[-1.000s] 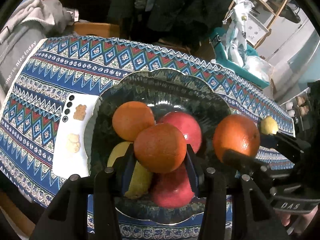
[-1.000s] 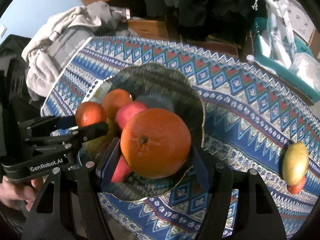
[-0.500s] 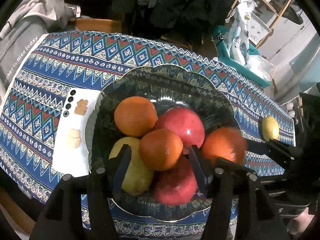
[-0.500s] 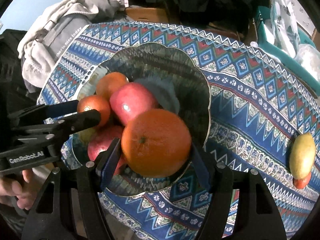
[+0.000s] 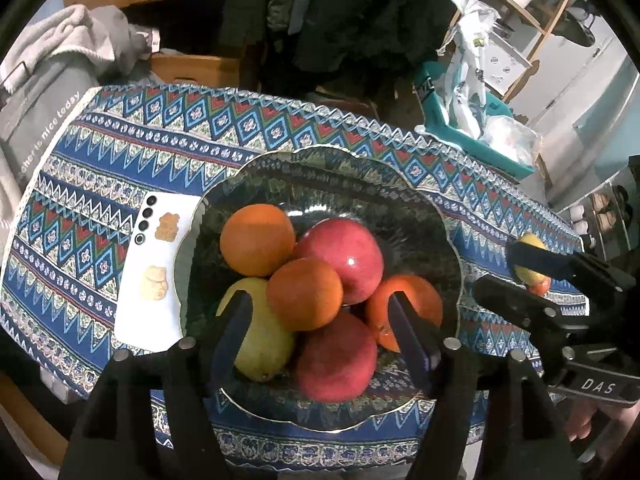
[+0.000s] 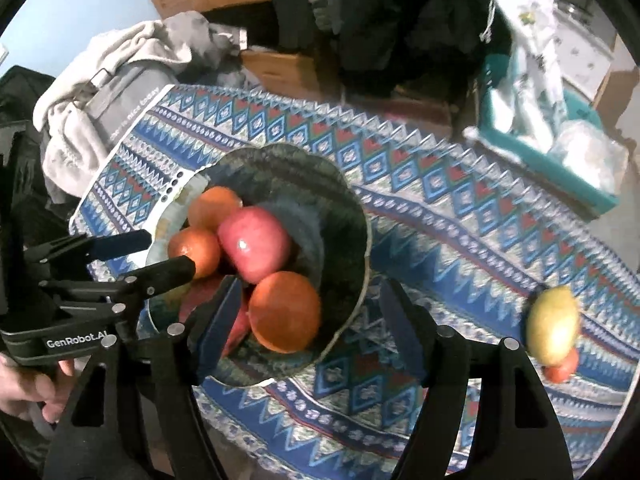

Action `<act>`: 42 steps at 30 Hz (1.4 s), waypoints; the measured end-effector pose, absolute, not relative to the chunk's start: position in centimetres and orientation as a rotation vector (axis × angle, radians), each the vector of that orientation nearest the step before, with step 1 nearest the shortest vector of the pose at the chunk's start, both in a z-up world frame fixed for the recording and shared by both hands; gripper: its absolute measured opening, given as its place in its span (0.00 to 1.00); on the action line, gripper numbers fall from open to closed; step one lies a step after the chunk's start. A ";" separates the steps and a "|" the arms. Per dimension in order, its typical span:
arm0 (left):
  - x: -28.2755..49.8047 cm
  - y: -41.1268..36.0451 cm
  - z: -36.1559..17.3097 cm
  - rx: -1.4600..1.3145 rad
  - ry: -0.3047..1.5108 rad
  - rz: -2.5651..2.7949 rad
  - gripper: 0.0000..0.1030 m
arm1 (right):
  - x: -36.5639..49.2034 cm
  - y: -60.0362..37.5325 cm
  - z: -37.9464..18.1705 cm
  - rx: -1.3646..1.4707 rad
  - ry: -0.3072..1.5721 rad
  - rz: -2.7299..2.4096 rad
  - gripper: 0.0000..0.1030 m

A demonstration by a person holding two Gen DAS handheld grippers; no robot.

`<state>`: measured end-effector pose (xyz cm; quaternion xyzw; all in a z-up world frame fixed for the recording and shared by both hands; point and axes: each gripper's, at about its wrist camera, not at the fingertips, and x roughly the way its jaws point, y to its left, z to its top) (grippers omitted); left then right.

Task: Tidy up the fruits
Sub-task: 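Lower both oranges into the glass bowl and open both tools, then move both tools away from the bowl toward the remaining pear and tangerine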

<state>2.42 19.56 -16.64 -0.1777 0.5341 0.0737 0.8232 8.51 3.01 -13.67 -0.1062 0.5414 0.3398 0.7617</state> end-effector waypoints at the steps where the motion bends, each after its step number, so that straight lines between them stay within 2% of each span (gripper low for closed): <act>1: 2.4 19.3 -16.4 -0.373 1.130 0.153 0.71 | 8.4 2.8 -13.4 -0.237 1.168 0.732 0.71; 17: 2.3 14.0 -12.2 -0.228 1.054 0.085 0.78 | 7.7 -2.8 -9.1 -0.216 1.046 0.667 0.72; 42: 2.0 7.5 -7.8 -0.120 0.968 -0.007 0.79 | 6.3 -10.7 -4.4 -0.147 0.912 0.581 0.76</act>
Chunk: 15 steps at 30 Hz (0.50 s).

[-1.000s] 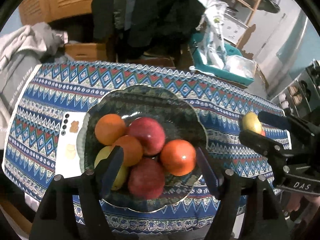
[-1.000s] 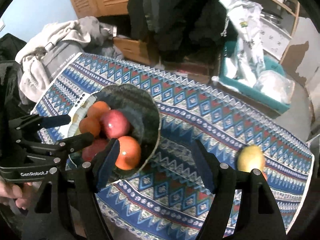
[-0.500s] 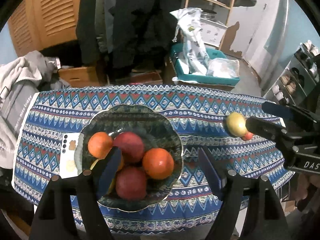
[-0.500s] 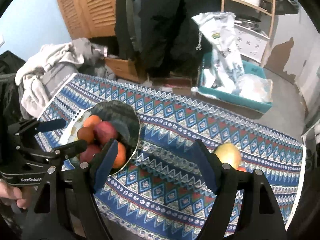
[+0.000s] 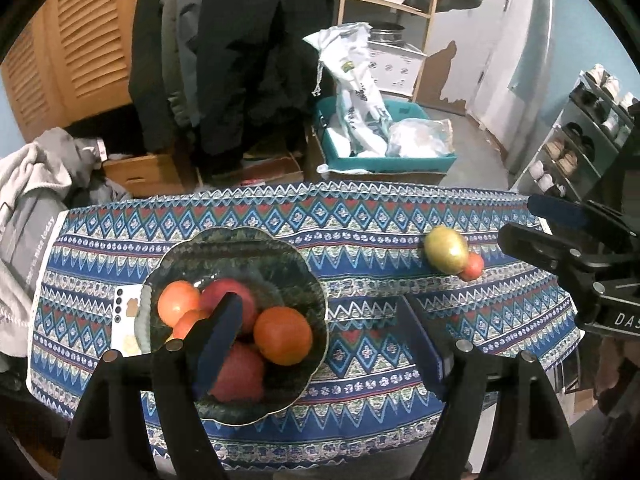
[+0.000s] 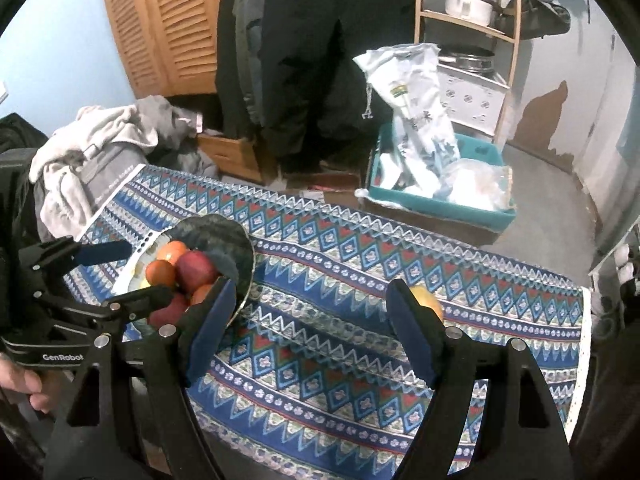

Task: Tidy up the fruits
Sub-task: 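Move both tools away from the bowl toward the remaining pear and tangerine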

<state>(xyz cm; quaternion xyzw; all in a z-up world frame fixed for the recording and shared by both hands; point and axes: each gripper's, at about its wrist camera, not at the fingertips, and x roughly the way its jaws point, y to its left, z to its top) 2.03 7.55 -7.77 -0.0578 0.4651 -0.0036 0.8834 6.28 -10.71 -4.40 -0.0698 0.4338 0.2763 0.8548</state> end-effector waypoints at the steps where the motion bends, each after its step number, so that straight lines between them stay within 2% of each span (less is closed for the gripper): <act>1: 2.0 7.3 -7.7 -0.119 0.968 -0.009 0.79 | 6.3 -10.9 -4.3 -0.144 0.911 0.580 0.76; 15: 2.6 3.9 -6.8 -0.071 0.955 -0.053 0.83 | 6.7 -15.5 -4.0 -0.102 0.900 0.517 0.76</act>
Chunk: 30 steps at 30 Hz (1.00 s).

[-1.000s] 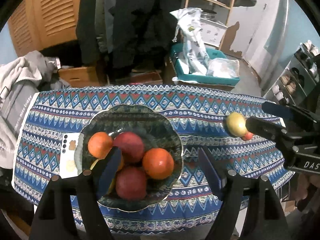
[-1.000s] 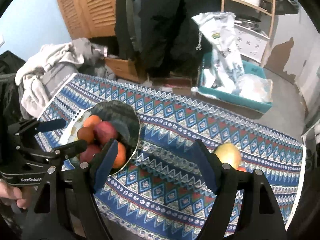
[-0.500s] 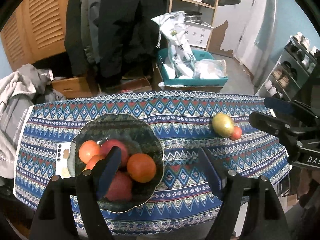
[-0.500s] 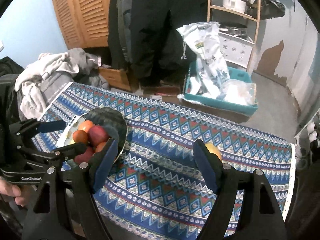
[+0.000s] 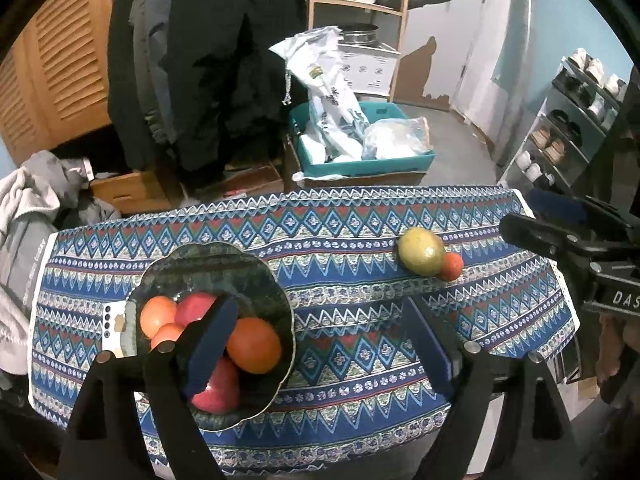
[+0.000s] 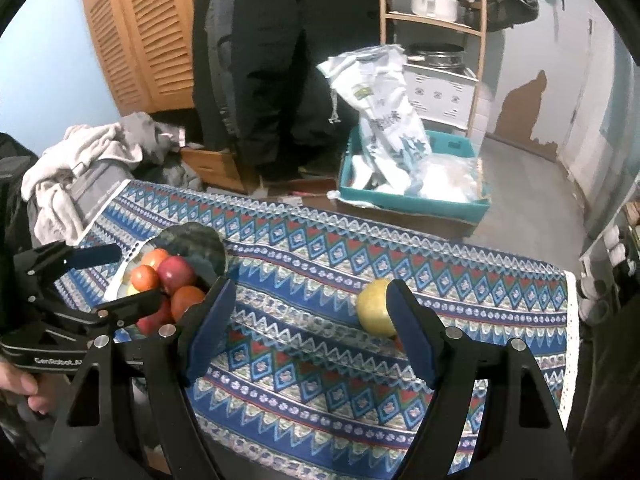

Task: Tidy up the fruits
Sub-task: 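Move both tools away from the bowl toward the remaining pear and tangerine, then grasp the yellow-green pear with the left tool while the right tool grasps the tangerine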

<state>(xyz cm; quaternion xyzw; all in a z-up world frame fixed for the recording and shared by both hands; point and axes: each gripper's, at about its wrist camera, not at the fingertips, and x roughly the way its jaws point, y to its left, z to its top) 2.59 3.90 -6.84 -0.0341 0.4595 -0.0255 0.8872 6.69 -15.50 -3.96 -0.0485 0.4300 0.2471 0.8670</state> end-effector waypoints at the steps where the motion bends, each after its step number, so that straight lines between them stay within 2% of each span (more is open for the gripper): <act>1: 2.7 3.7 -6.9 -0.069 0.958 -0.057 0.84 | 6.8 -15.9 -4.0 -0.098 0.900 0.510 0.76; 15: 4.4 0.1 -8.2 -0.046 0.988 -0.119 0.83 | 8.5 -22.2 -6.4 -0.045 0.952 0.408 0.76; 30: 8.1 -3.1 -12.7 0.006 1.059 -0.146 0.83 | 10.6 -25.2 -13.3 -0.031 1.096 0.359 0.76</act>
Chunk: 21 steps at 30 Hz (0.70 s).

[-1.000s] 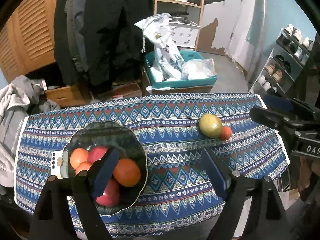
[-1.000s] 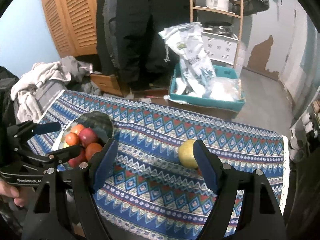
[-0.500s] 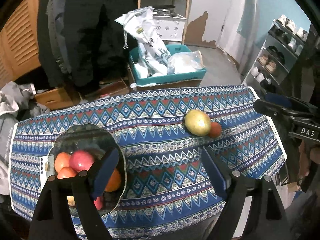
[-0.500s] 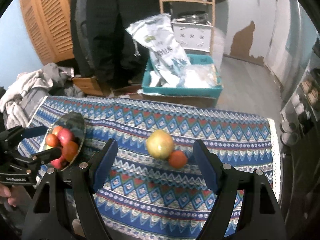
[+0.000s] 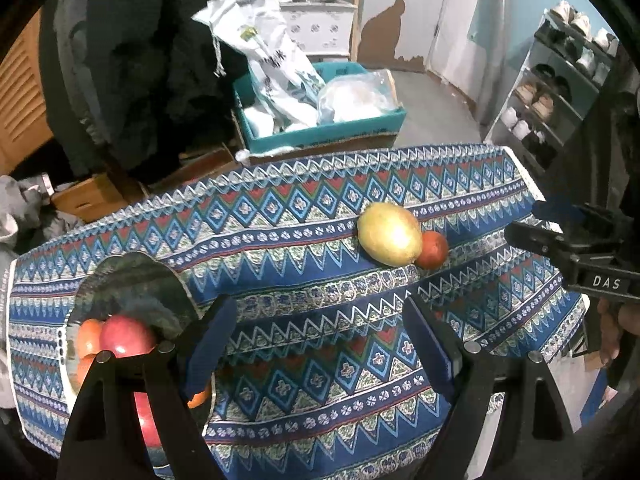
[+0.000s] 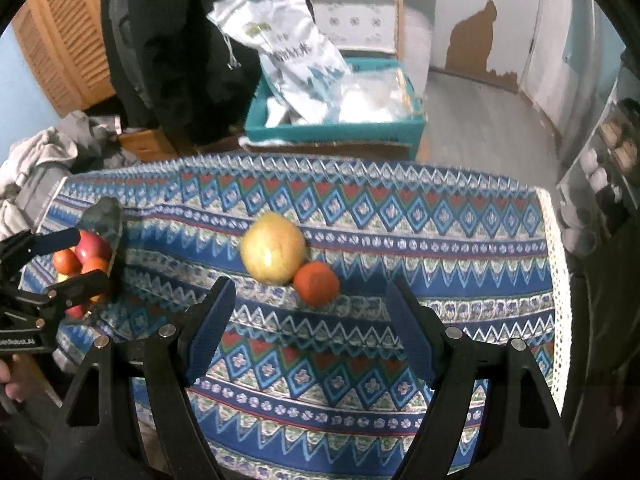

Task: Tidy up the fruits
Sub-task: 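Grasp the yellow-green pear with the left tool while the right tool grasps the tangerine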

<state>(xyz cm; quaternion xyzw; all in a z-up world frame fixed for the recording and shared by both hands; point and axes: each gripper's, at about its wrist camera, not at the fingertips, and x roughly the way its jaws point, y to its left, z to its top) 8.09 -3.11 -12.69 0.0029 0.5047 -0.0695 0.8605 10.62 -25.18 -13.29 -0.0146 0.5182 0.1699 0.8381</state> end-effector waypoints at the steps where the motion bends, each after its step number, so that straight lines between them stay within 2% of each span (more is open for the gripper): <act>1: 8.4 -3.2 -13.2 0.009 1.069 -0.148 0.83 | 10.8 -25.2 -13.8 -0.027 1.111 0.359 0.76; 9: 10.8 -3.6 -17.1 -0.007 1.133 -0.140 0.83 | 12.5 -25.1 -18.4 -0.035 1.194 0.366 0.76; 21: 12.8 -4.2 -20.6 -0.001 1.180 -0.146 0.84 | 14.3 -22.5 -24.2 -0.202 1.240 0.447 0.76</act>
